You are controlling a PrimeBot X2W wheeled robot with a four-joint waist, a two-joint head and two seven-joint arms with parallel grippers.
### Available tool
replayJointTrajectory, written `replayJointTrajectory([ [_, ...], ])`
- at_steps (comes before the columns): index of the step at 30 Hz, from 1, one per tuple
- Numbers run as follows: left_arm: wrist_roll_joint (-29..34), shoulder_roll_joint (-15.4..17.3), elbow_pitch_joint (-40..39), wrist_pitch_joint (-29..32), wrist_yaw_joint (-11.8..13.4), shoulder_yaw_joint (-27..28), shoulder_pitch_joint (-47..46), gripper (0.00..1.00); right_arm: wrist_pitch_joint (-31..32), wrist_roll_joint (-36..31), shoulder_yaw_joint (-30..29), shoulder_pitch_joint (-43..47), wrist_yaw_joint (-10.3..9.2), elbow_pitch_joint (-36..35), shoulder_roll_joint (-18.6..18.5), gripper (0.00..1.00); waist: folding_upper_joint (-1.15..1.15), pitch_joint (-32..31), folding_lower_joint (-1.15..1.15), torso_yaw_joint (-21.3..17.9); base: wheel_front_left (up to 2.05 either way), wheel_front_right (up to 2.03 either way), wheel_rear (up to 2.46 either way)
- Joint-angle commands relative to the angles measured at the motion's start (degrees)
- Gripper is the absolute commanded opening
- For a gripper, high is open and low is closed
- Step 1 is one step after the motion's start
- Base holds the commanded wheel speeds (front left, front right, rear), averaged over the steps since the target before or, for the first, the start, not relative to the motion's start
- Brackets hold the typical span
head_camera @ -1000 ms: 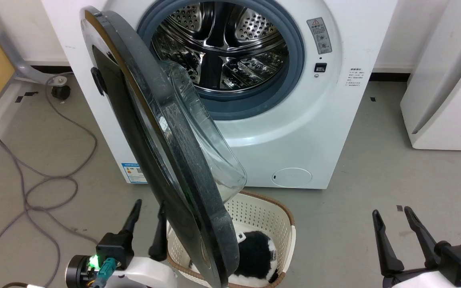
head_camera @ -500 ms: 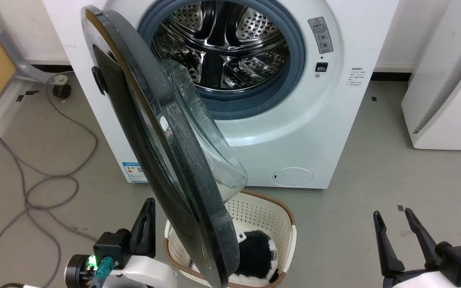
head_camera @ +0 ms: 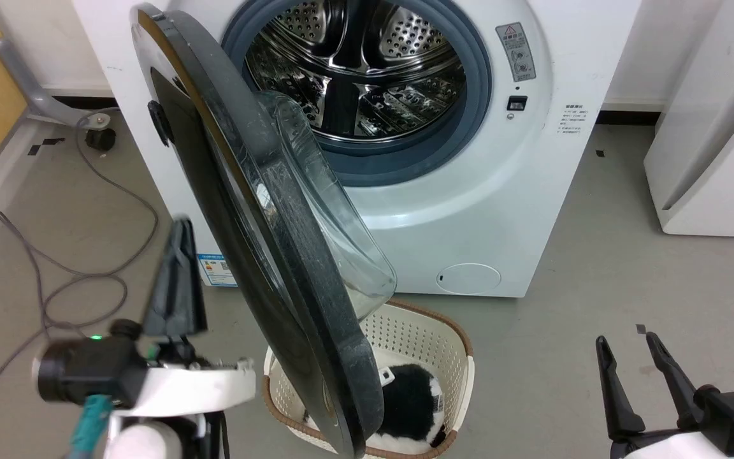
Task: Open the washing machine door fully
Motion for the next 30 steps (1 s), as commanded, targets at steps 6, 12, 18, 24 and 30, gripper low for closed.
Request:
replayJointTrajectory([
  [6,-0.44,0.07,-13.94,-0.28,0.31,-0.36,-2.29,0.0,-0.46,0.38,-0.09,-0.91,0.03,0.4,0.19,1.0,0.0,0.42,0.0,-0.2,0.0,0.0,0.0],
  [12,-2.21,0.07,-22.84,-0.28,-1.66,-5.37,-2.79,0.0,-0.9,0.45,-0.12,-1.13,0.03,0.7,0.19,1.0,0.0,0.59,0.0,-0.27,0.0,0.0,0.0],
  [18,-6.59,0.07,-25.26,1.04,-4.43,-14.79,-2.8,0.0,-1.06,0.21,-0.25,-1.3,0.03,0.93,0.19,1.0,0.0,0.61,0.0,-0.23,0.0,0.0,0.0],
  [24,-10.99,0.07,-22.55,6.82,-5.77,-23.5,-0.77,0.0,-1.0,0.3,-0.19,-1.32,0.03,1.13,0.19,1.0,0.0,0.52,0.0,-0.27,0.0,0.0,0.0],
  [30,-13.52,0.67,-18.91,15.12,-6.08,-30.08,3.02,0.0,-0.92,0.27,-0.38,-1.27,0.03,1.25,0.19,1.0,0.0,0.71,0.0,-0.04,0.0,0.0,0.0],
])
